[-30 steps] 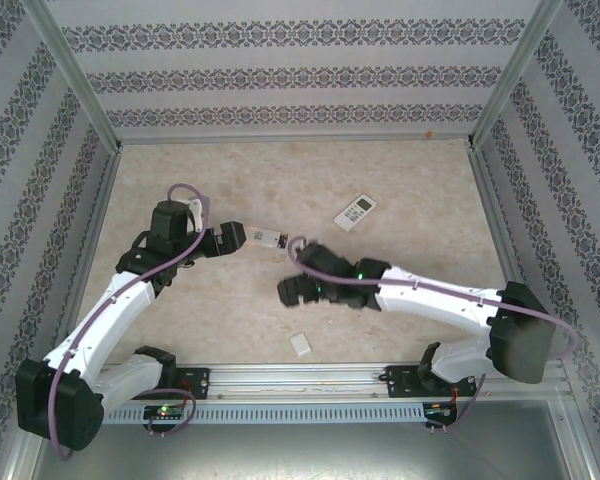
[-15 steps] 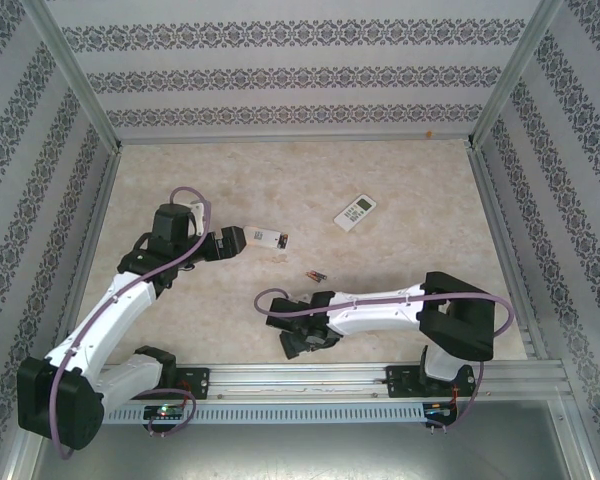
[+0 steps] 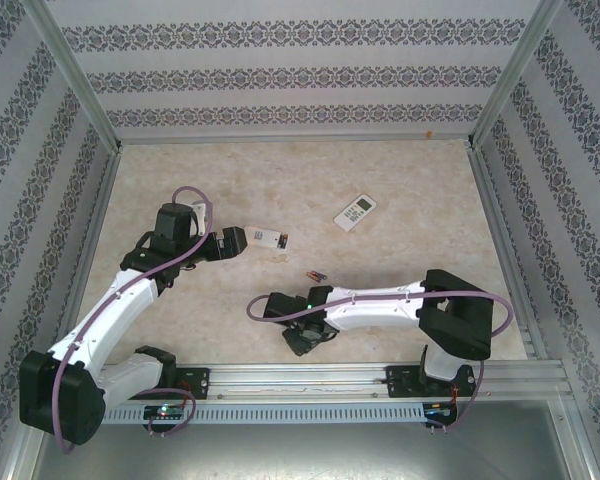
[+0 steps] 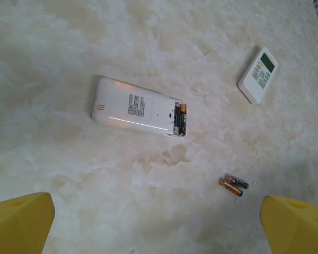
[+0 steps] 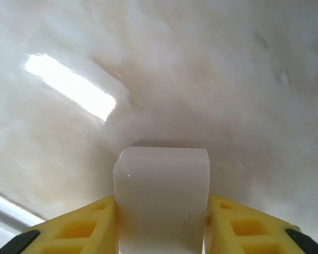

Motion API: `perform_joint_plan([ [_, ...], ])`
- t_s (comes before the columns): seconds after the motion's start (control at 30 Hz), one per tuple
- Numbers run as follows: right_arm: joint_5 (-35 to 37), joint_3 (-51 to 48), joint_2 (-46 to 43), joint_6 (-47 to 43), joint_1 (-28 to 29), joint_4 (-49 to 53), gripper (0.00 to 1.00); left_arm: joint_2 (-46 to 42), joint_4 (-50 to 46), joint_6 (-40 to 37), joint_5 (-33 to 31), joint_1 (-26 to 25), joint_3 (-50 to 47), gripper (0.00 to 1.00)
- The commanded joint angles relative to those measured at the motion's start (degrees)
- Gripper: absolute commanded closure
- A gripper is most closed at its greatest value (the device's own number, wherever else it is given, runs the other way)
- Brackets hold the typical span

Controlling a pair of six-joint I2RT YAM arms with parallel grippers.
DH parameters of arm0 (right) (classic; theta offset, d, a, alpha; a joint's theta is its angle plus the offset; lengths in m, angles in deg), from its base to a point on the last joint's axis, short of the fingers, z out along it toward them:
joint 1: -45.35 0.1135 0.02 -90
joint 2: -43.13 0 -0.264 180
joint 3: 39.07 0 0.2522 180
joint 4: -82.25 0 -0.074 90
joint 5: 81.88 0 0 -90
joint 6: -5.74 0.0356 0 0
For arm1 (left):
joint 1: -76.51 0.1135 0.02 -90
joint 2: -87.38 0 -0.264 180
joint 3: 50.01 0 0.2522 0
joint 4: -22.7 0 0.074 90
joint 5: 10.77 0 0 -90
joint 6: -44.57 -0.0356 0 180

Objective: Load the batteries into the remote control

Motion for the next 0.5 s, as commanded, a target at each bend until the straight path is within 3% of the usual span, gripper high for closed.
perform_joint_plan([
  [0.0, -1.65, 5.46, 0.14, -22.04, -2.28, 1.76, 0.62, -0.02, 1.57, -0.83, 0.44, 0.26, 0.0, 0.0],
  [0.17, 1.35, 7.49, 2.12, -53.3, -3.0, 1.04, 0.59, -0.38, 1.88, -1.58, -0.48, 0.25, -0.76, 0.0],
  [0.27, 4.17, 5.76, 3.9, -68.52, -3.27, -1.16, 0.63, -0.55, 1.4, -2.79, -1.63, 0.32, -1.0, 0.0],
  [0.4, 2.93, 5.58, 6.01, -76.21, -5.62, -1.64, 0.65, -0.68, 2.06, -2.65, -1.12, 0.35, -0.79, 0.0],
  [0.47, 1.94, 4.41, 5.54, -77.66, -6.51, -3.04, 0.55, -0.68, 2.83, -2.36, -0.48, 0.35, -0.73, 0.0],
])
